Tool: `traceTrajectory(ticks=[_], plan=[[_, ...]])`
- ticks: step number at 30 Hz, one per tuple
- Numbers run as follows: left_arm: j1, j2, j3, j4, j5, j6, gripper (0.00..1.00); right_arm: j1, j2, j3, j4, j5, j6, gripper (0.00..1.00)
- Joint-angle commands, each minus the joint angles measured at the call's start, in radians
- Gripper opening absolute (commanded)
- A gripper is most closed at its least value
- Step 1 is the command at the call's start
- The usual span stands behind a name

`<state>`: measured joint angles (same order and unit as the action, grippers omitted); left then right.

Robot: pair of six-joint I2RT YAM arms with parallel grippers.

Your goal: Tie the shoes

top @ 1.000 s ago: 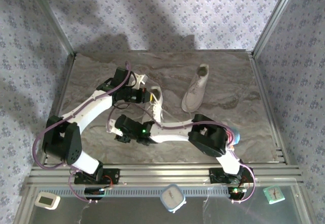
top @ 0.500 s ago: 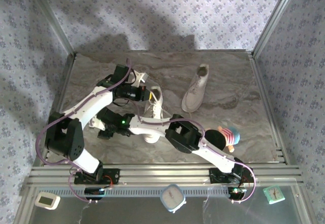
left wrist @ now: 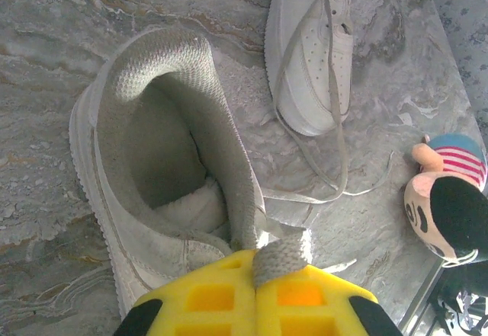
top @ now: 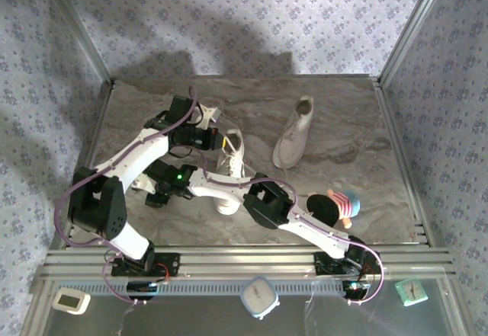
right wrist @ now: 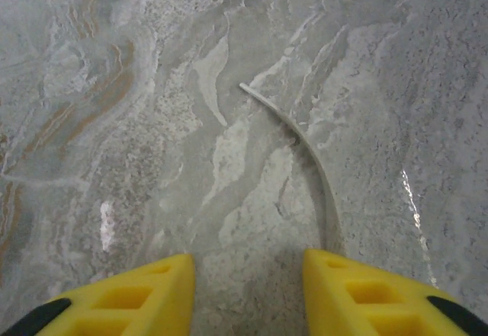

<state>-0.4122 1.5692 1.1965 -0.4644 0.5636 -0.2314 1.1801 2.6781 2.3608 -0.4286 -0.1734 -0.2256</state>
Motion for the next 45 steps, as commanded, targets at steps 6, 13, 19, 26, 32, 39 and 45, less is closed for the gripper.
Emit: traceTrajectory(ticks=[6, 13, 19, 26, 32, 39, 45], plan=[[-0.025, -0.027, 0.0, -0.043, 0.032, -0.002, 0.0, 0.01, -0.114, -0.236, -0.09, 0.0, -0.043, 0.04], [-0.025, -0.061, -0.044, 0.011, 0.031, -0.003, 0.0, 0.054, -0.5, -0.683, 0.179, 0.127, -0.005, 0.0], [-0.024, -0.11, -0.093, 0.083, 0.058, 0.002, 0.0, 0.071, -0.808, -0.977, 0.356, 0.179, 0.061, 0.0], [-0.022, -0.144, -0.135, 0.136, 0.049, 0.001, 0.0, 0.038, -1.065, -1.245, 0.479, 0.166, 0.151, 0.0], [-0.015, -0.117, -0.09, 0.109, 0.062, -0.016, 0.0, 0.072, -0.824, -1.03, 0.317, 0.081, 0.046, 0.21], [-0.016, -0.104, -0.06, 0.084, 0.068, -0.015, 0.0, 0.073, -0.528, -0.717, 0.247, 0.029, 0.012, 0.5], [-0.016, -0.098, -0.041, 0.06, 0.072, -0.003, 0.0, 0.041, -0.342, -0.486, 0.143, -0.055, 0.024, 0.62]])
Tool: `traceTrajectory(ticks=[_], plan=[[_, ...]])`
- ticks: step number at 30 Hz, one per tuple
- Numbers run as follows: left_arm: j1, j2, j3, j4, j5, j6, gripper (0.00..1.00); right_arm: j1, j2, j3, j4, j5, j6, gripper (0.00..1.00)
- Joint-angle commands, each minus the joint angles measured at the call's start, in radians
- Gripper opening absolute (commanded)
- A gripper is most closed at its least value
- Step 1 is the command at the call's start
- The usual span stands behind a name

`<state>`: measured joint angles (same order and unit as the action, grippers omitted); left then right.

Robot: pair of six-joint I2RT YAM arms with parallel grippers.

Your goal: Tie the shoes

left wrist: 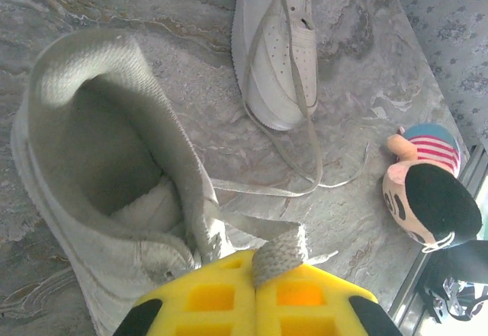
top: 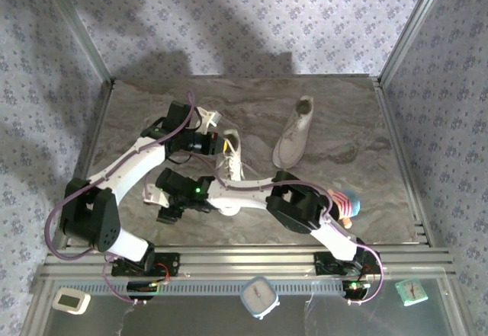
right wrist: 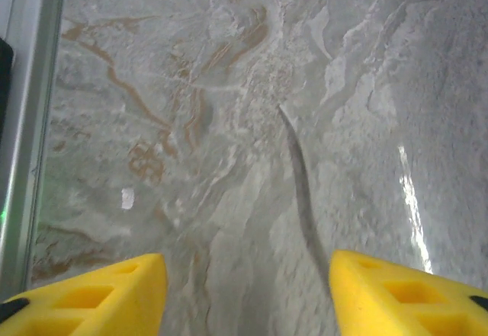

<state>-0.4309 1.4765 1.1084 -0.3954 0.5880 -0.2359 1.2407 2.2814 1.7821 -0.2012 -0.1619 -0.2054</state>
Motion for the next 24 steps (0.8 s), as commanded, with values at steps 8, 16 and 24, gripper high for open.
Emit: traceTrajectory(ticks=[8, 16, 24], plan=[[0.003, -0.01, 0.044, -0.017, 0.045, 0.01, 0.0, -0.038, 0.258, 0.415, -0.331, -0.1, 0.043, 0.63], [0.003, -0.004, 0.039, -0.01, 0.05, 0.006, 0.0, -0.042, 0.388, 0.613, -0.49, -0.076, 0.084, 0.61], [0.003, -0.002, 0.037, -0.005, 0.052, 0.006, 0.0, -0.052, 0.436, 0.642, -0.535, -0.068, 0.107, 0.57]])
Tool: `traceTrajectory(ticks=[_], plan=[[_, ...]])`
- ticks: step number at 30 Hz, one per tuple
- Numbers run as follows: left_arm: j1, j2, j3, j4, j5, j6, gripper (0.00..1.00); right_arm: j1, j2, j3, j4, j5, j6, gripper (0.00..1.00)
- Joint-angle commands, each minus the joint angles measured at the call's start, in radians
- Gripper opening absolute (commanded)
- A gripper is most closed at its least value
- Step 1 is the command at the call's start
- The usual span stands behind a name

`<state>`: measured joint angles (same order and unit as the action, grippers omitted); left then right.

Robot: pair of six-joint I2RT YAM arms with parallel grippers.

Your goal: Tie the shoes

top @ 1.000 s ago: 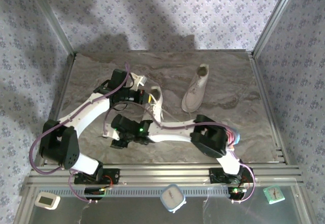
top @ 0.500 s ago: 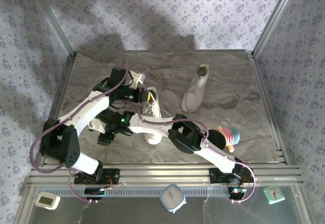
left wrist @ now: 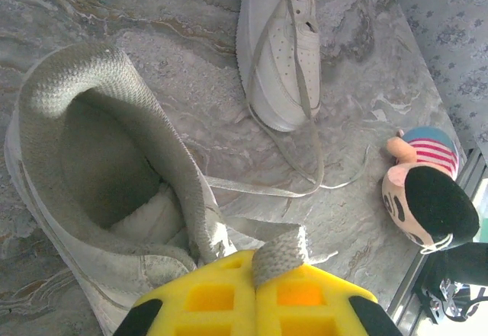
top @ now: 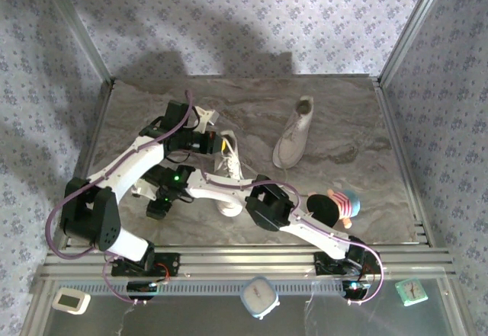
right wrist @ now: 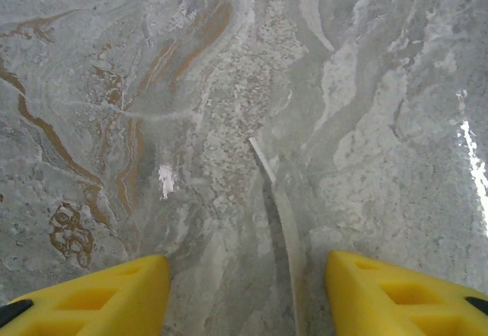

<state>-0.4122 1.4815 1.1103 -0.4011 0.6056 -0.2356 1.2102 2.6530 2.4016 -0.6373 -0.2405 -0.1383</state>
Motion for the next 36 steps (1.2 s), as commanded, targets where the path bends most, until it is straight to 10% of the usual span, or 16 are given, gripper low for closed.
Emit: traceTrajectory(ticks=[1, 13, 36], plan=[[-0.016, -0.006, 0.034, 0.001, 0.034, 0.005, 0.0, -0.023, 0.069, 0.027, -0.106, 0.01, 0.044, 0.56], [-0.016, -0.007, 0.028, -0.002, 0.031, 0.012, 0.0, 0.019, 0.015, -0.065, -0.139, 0.051, -0.011, 0.0], [-0.016, -0.043, -0.049, 0.096, 0.049, 0.025, 0.0, -0.055, -1.312, -1.386, 0.697, 0.283, 0.195, 0.0]])
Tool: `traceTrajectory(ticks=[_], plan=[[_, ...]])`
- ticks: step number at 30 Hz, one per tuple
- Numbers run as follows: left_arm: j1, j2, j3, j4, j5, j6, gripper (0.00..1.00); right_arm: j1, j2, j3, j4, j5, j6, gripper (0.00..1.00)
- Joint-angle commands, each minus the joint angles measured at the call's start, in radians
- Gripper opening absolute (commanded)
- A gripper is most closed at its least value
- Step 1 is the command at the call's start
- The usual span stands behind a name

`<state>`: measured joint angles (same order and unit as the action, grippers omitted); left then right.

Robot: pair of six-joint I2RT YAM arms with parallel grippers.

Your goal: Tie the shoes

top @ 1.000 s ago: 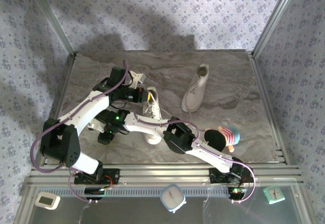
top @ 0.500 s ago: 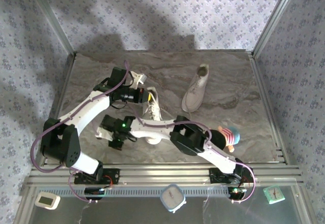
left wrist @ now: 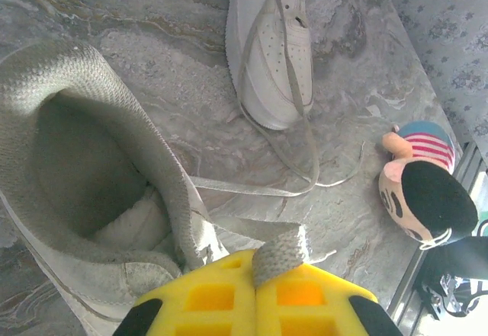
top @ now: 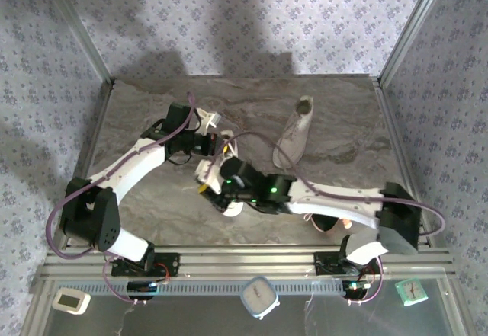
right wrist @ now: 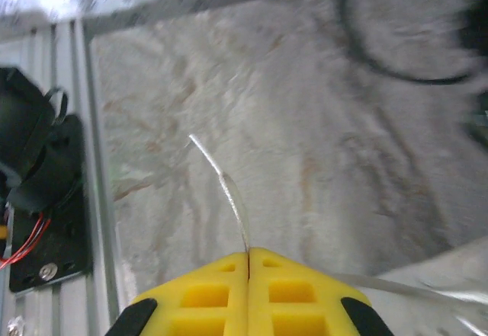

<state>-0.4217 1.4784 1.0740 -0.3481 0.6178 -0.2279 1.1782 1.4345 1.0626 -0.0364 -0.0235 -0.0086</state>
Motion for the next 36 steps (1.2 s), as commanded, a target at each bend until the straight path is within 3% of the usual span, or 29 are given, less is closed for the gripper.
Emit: traceTrajectory(ticks=[1, 6, 12, 17, 20, 36], plan=[[-0.006, -0.042, -0.019, 0.049, 0.038, 0.018, 0.0, -0.036, -0.129, -0.056, 0.1, 0.07, 0.077, 0.0], [-0.008, -0.059, -0.052, 0.088, 0.043, 0.023, 0.0, -0.083, -0.271, -0.081, 0.108, 0.191, 0.125, 0.0], [-0.021, -0.09, -0.102, 0.146, 0.046, 0.046, 0.0, -0.224, -0.27, -0.03, -0.036, 0.315, 0.301, 0.0], [-0.047, -0.121, -0.144, 0.19, 0.047, 0.104, 0.0, -0.375, -0.188, 0.068, -0.111, 0.2, 0.353, 0.0], [-0.053, -0.126, -0.152, 0.196, 0.034, 0.124, 0.0, -0.416, -0.103, 0.188, -0.168, 0.119, 0.32, 0.0], [-0.077, -0.147, -0.209, 0.243, -0.013, 0.153, 0.0, -0.462, 0.458, 0.777, -0.425, -0.182, 0.17, 0.0]])
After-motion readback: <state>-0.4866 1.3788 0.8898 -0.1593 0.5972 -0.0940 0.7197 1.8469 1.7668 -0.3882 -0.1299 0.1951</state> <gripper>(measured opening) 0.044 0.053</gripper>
